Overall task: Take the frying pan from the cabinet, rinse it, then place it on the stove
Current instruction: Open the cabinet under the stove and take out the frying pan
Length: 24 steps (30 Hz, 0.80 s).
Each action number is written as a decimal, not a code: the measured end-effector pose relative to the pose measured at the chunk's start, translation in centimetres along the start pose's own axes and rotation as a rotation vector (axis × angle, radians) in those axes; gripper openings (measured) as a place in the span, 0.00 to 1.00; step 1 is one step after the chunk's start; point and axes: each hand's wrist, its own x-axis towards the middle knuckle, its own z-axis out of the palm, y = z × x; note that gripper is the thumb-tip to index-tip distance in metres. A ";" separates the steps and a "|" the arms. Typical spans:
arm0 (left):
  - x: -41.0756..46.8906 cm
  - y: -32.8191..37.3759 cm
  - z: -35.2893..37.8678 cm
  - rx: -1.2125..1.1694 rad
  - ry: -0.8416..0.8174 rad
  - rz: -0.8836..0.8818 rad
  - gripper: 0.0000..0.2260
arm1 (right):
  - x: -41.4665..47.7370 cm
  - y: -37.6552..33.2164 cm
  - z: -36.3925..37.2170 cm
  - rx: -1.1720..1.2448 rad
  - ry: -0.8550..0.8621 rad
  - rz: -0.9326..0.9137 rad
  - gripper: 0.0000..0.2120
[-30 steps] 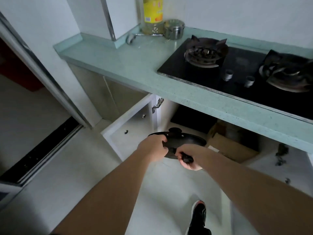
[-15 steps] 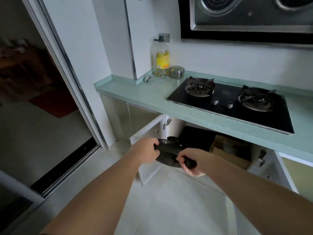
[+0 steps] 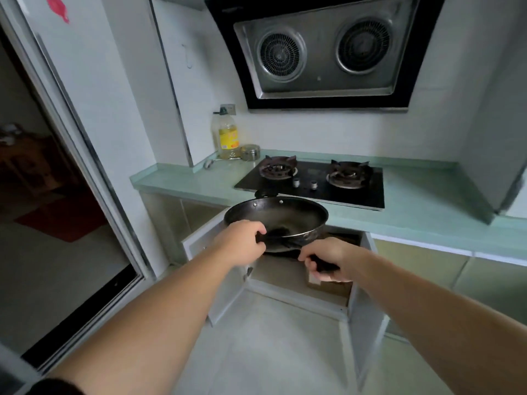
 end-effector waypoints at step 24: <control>11.6 18.6 6.8 -0.053 -0.206 0.455 0.18 | -3.4 1.5 -18.7 0.326 0.561 -0.108 0.10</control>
